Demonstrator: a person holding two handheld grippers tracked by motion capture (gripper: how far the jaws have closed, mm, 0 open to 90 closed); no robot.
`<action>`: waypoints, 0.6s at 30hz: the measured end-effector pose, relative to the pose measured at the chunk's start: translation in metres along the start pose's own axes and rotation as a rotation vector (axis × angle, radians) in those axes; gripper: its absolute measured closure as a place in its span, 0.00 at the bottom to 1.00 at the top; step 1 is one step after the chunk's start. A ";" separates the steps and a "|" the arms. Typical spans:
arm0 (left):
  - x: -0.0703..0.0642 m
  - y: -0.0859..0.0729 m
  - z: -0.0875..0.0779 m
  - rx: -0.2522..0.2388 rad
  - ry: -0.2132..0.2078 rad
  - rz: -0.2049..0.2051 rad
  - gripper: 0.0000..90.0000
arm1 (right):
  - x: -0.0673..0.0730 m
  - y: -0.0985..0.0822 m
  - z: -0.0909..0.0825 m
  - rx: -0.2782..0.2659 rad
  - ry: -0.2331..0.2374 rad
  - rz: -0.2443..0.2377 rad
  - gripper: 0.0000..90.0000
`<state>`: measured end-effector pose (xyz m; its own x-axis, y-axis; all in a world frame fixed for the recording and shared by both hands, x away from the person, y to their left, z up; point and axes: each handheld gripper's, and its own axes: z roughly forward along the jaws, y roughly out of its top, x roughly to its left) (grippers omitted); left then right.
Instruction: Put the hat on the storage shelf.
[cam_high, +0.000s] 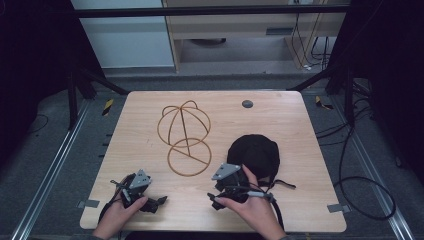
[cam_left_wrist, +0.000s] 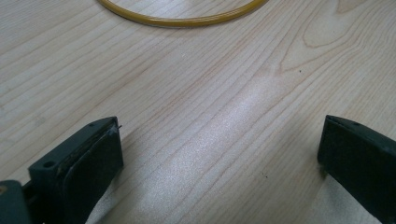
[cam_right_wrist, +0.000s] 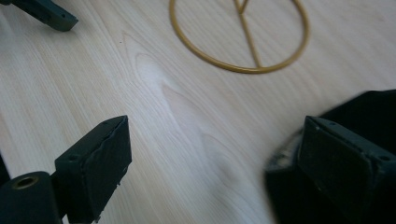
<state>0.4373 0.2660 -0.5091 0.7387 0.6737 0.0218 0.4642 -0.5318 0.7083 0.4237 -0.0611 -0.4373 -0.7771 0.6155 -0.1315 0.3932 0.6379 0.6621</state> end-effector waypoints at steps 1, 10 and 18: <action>0.000 0.000 0.000 0.000 -0.001 0.000 0.00 | -0.006 0.000 -0.007 0.006 0.005 0.009 0.10; -0.001 0.000 0.000 -0.001 0.001 -0.004 0.00 | -0.053 -0.006 -0.049 0.139 -0.081 -0.011 0.11; -0.001 0.000 0.000 0.000 -0.002 -0.001 0.00 | -0.086 -0.010 -0.058 0.217 -0.055 0.046 0.17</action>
<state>0.4366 0.2655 -0.5091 0.7389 0.6735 0.0198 0.4649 -0.5308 0.7086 0.4584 -0.1474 -0.3901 -0.7307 0.6663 -0.1487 0.5283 0.6899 0.4950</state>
